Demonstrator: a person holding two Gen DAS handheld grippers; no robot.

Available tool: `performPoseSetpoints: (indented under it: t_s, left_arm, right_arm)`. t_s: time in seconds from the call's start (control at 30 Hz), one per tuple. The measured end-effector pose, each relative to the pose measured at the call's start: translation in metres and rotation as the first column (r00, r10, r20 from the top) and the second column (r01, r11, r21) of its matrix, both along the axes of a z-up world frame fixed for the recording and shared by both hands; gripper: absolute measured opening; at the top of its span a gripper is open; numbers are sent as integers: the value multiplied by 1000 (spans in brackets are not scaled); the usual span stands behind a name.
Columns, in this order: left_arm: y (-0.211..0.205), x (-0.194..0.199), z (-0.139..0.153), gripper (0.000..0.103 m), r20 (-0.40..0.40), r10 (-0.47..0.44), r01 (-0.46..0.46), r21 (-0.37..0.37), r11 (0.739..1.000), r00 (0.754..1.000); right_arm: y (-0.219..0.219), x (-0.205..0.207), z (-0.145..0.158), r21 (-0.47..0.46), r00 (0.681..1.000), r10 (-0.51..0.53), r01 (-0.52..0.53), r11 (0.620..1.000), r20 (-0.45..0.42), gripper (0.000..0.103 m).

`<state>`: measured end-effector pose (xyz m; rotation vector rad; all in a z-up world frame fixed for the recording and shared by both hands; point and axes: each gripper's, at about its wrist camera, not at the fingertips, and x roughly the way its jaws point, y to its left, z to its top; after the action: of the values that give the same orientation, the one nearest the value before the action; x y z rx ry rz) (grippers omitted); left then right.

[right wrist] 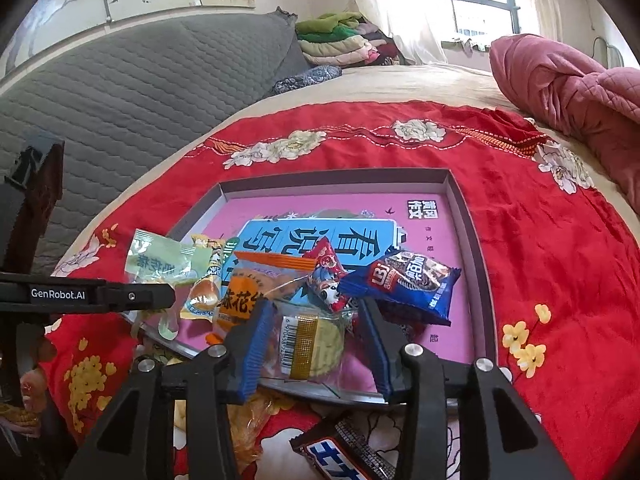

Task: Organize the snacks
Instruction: 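Lower the biscuit pack and green-labelled bag onto the snacks in the tray, then open both tools to release the packs in the tray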

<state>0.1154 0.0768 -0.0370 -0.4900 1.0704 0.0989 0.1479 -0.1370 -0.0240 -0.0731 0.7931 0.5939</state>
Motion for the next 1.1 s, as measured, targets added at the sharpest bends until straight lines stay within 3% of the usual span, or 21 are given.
performPoseSetpoints:
  t_s: [0.27, 0.57, 0.7, 0.9, 1.1]
  left_arm:
    - [3, 0, -1, 40, -10, 10, -10, -5, 1000, 1000]
    - [11, 9, -3, 41, 9, 23, -23, 42, 999, 1000]
    - [15, 10, -2, 42, 20, 29, -29, 9, 1000, 999]
    - [17, 9, 0, 45, 24, 34, -34, 17, 999, 999]
    - [17, 5, 6, 53, 32, 34, -35, 22, 999, 999]
  right_arm:
    - [0, -1, 2, 7, 1000, 3, -3, 1000, 2, 44]
    - [2, -2, 2, 9, 1000, 10, -10, 1000, -1, 44]
    - [1, -2, 2, 14, 1000, 5, -5, 1000, -5, 44]
    - [0, -2, 3, 19, 1000, 4, -4, 1000, -4, 45]
    - [-2, -1, 7, 38, 1000, -1, 1, 999, -4, 52]
